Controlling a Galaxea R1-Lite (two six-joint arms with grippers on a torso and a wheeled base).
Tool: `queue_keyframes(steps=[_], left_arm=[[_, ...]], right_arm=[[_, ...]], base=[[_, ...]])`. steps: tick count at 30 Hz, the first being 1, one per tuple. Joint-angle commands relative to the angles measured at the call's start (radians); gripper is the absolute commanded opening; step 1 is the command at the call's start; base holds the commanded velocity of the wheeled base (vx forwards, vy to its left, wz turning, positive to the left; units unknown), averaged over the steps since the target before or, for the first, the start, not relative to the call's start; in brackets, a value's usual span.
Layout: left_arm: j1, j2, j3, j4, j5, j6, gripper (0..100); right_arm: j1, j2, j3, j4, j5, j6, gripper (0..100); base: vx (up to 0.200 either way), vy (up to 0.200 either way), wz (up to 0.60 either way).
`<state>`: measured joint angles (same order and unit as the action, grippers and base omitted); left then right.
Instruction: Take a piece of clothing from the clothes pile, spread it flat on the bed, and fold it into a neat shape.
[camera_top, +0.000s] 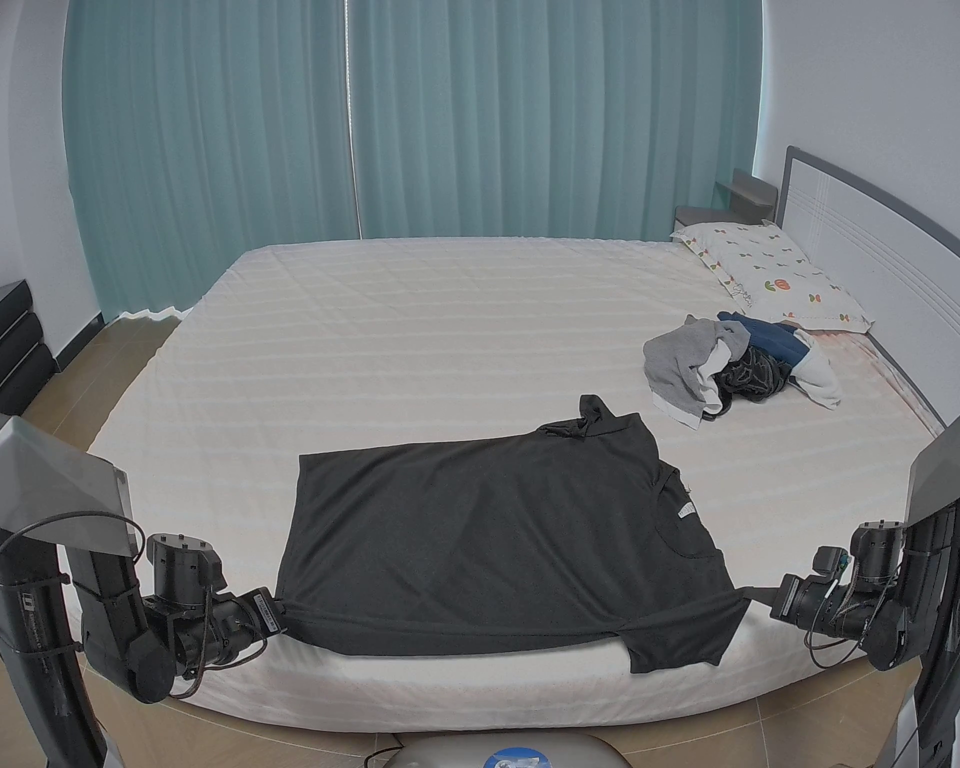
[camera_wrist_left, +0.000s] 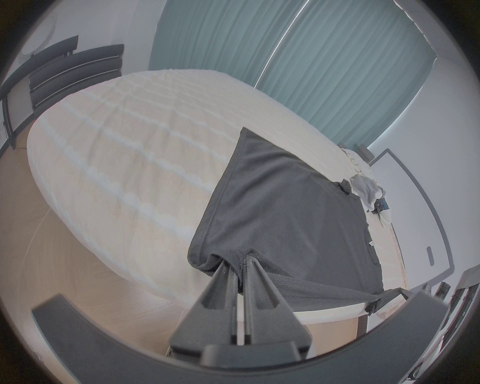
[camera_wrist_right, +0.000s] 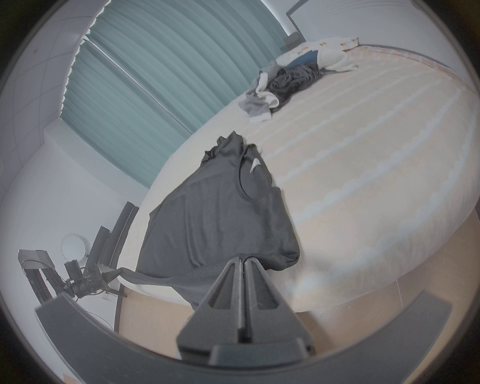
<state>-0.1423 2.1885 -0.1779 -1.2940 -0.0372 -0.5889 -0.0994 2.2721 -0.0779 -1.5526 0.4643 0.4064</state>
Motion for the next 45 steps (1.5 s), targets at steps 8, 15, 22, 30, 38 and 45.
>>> queue_keyframes(steps=[8,15,22,30,38,45], left_arm=[[-0.006,-0.088,0.044,0.001,-0.003,-0.008,0],[-0.033,-0.099,0.061,-0.002,0.051,-0.077,0],[-0.045,-0.142,0.106,-0.002,0.056,-0.097,0],[-0.059,-0.222,0.175,0.009,0.062,-0.081,0],[-0.077,-0.254,0.175,0.101,0.063,-0.078,0],[-0.091,-0.346,0.175,0.279,0.063,-0.038,0]], right_arm=[[0.009,-0.163,0.004,-0.011,-0.001,0.035,0],[0.009,-0.177,0.063,-0.011,-0.001,0.022,0],[0.009,-0.189,0.078,-0.008,-0.053,0.015,0],[0.007,-0.293,0.078,0.184,-0.061,-0.058,0],[0.012,-0.387,0.078,0.35,-0.055,-0.116,0],[0.006,-0.396,0.078,0.411,-0.049,-0.156,0]], base=[[0.0,0.0,0.0],[0.0,0.0,0.0],[0.0,0.0,0.0],[0.0,0.0,0.0],[0.0,0.0,0.0],[0.0,0.0,0.0]])
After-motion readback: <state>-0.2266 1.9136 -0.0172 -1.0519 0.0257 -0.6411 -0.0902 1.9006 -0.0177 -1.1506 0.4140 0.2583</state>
